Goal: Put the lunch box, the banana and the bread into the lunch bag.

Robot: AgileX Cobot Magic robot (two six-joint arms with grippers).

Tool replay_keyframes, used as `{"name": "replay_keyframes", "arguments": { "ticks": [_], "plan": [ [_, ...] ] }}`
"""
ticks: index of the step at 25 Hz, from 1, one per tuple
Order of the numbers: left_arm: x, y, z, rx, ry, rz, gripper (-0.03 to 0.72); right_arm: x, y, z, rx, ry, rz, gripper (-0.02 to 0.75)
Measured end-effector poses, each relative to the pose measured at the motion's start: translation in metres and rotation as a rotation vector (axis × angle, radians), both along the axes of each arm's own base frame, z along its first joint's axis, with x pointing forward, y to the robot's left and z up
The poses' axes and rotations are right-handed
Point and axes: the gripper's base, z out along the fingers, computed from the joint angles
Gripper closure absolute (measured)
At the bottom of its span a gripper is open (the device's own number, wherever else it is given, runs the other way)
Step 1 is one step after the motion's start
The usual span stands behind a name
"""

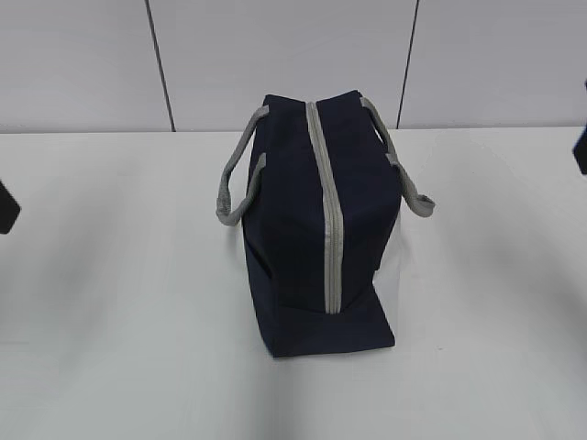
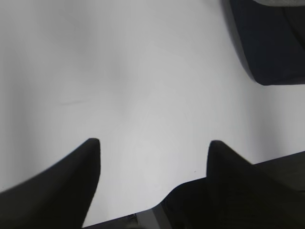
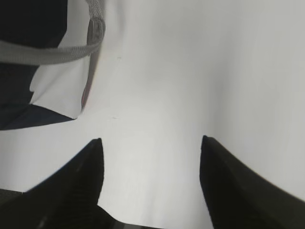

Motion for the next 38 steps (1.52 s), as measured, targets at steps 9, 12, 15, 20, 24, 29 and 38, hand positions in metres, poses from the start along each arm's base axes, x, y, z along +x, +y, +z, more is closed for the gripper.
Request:
{"name": "replay_keyframes", "arguments": {
  "ticks": [9,12,15,20,24,29,38],
  "plan": [
    [-0.082,0.023,-0.005,-0.03,-0.115,-0.004,0.211,-0.089,-0.023,-0.032,-0.028,-0.045,-0.002,0.254],
    [-0.104,0.029,-0.017,-0.034,-0.129,-0.004,0.211,-0.116,-0.03,-0.045,-0.035,-0.065,-0.006,0.255],
    [-0.125,0.035,-0.028,-0.042,-0.16,-0.004,0.211,-0.143,-0.036,-0.049,-0.021,-0.135,-0.007,0.255],
    [-0.148,0.042,-0.043,-0.05,-0.21,-0.003,0.211,-0.179,-0.044,-0.06,0.004,-0.248,-0.014,0.255],
    [-0.157,0.047,-0.05,-0.043,-0.262,0.001,0.211,-0.195,-0.048,-0.073,0.005,-0.291,-0.016,0.255],
    [-0.159,0.048,-0.059,-0.04,-0.277,0.002,0.211,-0.194,-0.049,-0.095,-0.011,-0.287,-0.014,0.255],
    [-0.159,0.048,-0.059,-0.04,-0.279,0.002,0.233,-0.193,-0.05,-0.1,-0.024,-0.274,-0.014,0.255]
  ]
}}
